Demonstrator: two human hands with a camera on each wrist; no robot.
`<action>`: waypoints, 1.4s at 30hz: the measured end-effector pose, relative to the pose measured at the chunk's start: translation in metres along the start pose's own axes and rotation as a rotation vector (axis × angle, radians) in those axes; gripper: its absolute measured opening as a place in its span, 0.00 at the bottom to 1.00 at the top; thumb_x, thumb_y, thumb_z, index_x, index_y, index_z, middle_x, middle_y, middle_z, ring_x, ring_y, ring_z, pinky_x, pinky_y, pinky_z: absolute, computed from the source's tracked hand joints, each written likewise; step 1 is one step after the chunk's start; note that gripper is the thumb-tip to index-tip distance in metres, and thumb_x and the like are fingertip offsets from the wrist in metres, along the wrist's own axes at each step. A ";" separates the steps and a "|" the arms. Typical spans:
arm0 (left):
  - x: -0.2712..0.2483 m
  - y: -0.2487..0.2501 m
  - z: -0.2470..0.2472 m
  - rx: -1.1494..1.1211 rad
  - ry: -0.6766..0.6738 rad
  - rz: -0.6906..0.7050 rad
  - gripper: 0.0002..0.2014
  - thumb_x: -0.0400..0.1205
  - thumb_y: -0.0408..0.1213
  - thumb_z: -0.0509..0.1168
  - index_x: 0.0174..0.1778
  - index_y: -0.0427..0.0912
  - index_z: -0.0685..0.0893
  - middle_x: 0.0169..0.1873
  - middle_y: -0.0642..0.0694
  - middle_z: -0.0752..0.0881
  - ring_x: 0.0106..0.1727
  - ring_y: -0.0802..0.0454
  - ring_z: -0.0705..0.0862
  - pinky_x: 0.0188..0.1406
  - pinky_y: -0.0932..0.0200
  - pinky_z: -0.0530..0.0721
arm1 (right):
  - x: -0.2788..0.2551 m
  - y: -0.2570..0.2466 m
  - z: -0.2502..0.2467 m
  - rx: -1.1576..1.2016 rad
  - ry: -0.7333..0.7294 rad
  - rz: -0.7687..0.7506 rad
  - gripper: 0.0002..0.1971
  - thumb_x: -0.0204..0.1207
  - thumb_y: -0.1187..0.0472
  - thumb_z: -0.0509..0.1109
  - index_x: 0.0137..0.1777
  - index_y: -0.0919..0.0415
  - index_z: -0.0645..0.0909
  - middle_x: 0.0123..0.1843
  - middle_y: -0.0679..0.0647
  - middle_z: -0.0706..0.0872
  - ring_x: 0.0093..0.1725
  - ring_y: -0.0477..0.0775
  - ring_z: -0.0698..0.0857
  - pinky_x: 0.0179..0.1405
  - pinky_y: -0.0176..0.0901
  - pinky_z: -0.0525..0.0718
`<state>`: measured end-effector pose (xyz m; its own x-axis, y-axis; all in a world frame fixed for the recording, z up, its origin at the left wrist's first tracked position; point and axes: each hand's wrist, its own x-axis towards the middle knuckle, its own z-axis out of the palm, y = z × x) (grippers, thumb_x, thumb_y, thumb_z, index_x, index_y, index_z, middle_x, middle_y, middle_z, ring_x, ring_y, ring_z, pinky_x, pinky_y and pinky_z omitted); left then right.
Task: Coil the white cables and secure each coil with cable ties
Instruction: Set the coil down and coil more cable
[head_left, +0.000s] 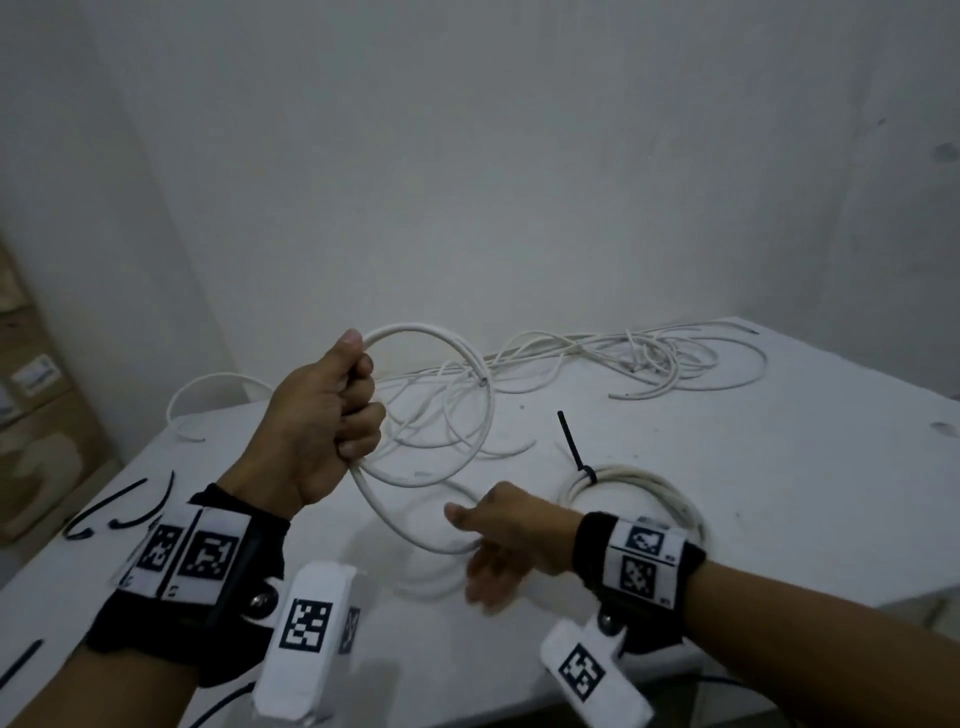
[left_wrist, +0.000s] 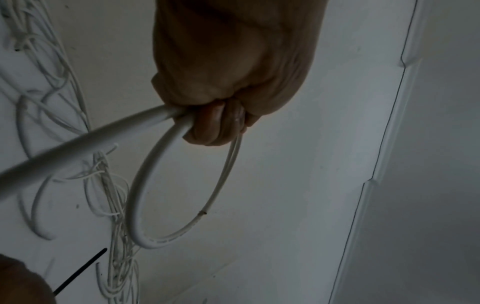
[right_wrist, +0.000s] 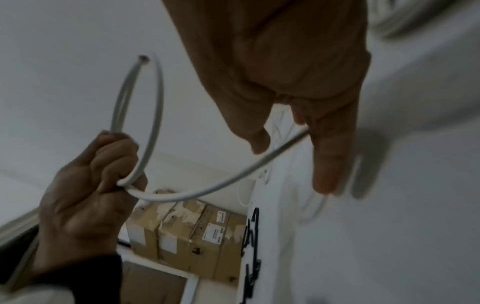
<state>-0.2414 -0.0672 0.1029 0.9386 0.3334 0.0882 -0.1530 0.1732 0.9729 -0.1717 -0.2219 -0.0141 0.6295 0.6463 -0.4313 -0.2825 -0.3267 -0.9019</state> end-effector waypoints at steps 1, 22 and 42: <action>-0.002 -0.001 -0.003 -0.010 -0.002 -0.006 0.18 0.86 0.51 0.57 0.33 0.45 0.71 0.17 0.54 0.59 0.13 0.60 0.57 0.10 0.72 0.56 | 0.006 0.004 0.008 0.124 0.021 0.011 0.20 0.80 0.57 0.69 0.56 0.76 0.69 0.38 0.70 0.80 0.28 0.65 0.86 0.19 0.52 0.86; -0.014 -0.034 -0.005 0.407 0.197 0.244 0.19 0.88 0.48 0.57 0.34 0.40 0.73 0.14 0.52 0.64 0.14 0.56 0.62 0.16 0.66 0.62 | -0.035 -0.061 0.002 0.256 0.173 -0.783 0.16 0.87 0.53 0.53 0.54 0.57 0.83 0.30 0.52 0.79 0.26 0.48 0.73 0.21 0.37 0.72; -0.014 -0.021 -0.016 0.351 -0.026 0.111 0.12 0.86 0.34 0.60 0.59 0.29 0.75 0.43 0.29 0.90 0.39 0.35 0.91 0.35 0.50 0.90 | -0.020 -0.070 -0.010 -0.138 0.436 -1.051 0.11 0.83 0.60 0.63 0.60 0.63 0.81 0.25 0.28 0.79 0.25 0.29 0.78 0.24 0.22 0.73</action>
<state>-0.2567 -0.0608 0.0777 0.9304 0.3082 0.1985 -0.1431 -0.1932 0.9707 -0.1575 -0.2188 0.0579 0.7121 0.3590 0.6033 0.5966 0.1437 -0.7896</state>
